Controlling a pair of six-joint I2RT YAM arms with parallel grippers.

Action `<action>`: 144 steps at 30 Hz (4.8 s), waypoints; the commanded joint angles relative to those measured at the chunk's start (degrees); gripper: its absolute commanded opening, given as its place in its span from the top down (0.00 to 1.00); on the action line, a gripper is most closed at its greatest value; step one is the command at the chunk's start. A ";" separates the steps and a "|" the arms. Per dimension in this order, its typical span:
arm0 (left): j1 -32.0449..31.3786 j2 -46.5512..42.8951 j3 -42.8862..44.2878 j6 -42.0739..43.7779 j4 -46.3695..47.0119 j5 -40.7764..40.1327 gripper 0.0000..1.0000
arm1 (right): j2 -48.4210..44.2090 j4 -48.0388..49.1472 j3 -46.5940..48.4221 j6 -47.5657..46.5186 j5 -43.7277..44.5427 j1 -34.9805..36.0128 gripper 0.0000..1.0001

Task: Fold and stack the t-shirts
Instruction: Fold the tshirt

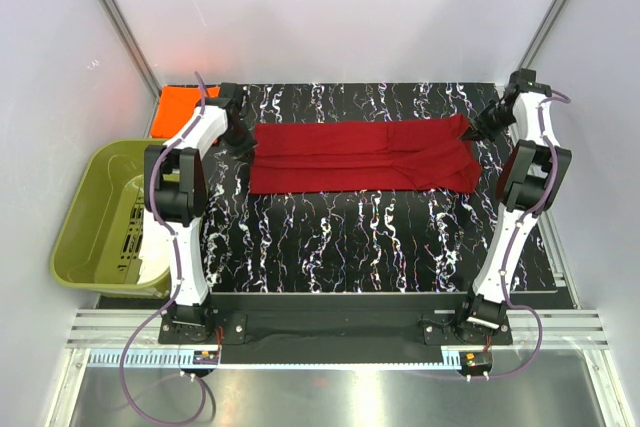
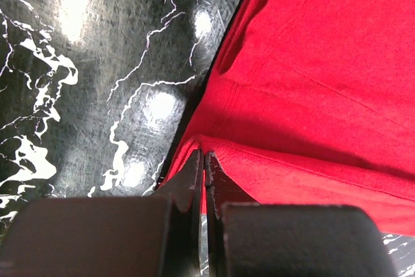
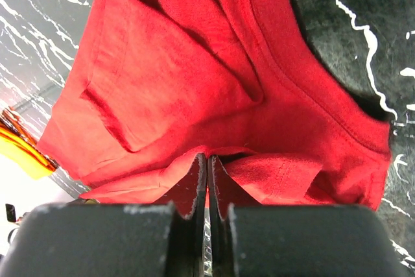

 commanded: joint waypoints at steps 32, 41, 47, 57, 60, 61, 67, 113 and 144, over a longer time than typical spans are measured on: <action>1.34 6.22 11.30 3.14 -1.13 2.77 0.91 | 7.43 -2.17 11.59 2.49 0.22 0.23 0.79; -0.94 -4.12 8.08 7.18 -3.69 -3.65 0.34 | 5.34 -14.03 17.53 -1.37 11.63 -0.91 0.38; -4.98 -14.16 -7.65 6.31 0.79 3.09 0.37 | -13.55 -5.61 -13.57 -2.43 10.16 -1.61 0.27; -5.87 -12.06 -13.56 8.24 5.10 6.63 0.55 | -20.34 3.53 -30.77 -9.19 8.48 -1.88 0.61; -5.87 -11.36 -13.56 8.24 5.63 7.07 0.55 | -20.08 5.82 -31.13 -11.13 9.36 -1.88 0.58; -5.87 -10.92 -13.65 8.15 5.72 7.25 0.55 | -19.73 6.17 -30.86 -11.74 9.71 -1.88 0.56; -5.69 -9.43 -13.47 8.42 5.55 6.72 0.55 | -17.10 7.32 -27.70 -13.41 9.63 -1.88 0.52; -5.78 -7.41 -12.59 8.15 5.98 11.21 0.58 | -3.20 15.49 -9.16 5.74 -3.20 -2.05 1.00; -5.69 -4.06 -11.54 8.15 5.37 9.80 0.58 | -7.25 13.91 -3.37 10.76 -11.98 5.67 1.00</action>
